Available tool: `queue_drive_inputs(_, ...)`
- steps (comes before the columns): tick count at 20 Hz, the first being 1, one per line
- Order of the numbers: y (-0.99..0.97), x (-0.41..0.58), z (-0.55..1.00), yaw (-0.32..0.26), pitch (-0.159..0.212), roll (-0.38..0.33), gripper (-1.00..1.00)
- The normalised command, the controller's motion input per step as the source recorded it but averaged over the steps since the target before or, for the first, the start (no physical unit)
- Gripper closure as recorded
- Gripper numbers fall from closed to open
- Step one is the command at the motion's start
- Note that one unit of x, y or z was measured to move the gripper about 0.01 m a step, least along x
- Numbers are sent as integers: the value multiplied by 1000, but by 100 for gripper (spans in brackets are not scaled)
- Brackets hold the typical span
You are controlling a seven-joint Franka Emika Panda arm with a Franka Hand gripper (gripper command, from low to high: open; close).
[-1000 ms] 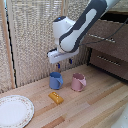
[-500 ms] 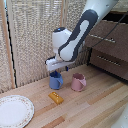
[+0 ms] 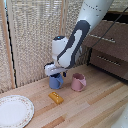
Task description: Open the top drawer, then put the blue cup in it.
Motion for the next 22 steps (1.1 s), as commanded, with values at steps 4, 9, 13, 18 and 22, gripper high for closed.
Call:
queue_drive_inputs(4, 0, 9, -7, 0, 7, 2, 100)
queue_drive_inputs(9, 11, 14, -7, 0, 0, 7, 100)
queue_drive_inputs(13, 59, 5, 0, -14, -7, 0, 100)
queue_drive_inputs(18, 151, 0, 22, -43, -14, 0, 100)
queue_drive_inputs(22, 113, -1, 196, -264, -18, 0, 100)
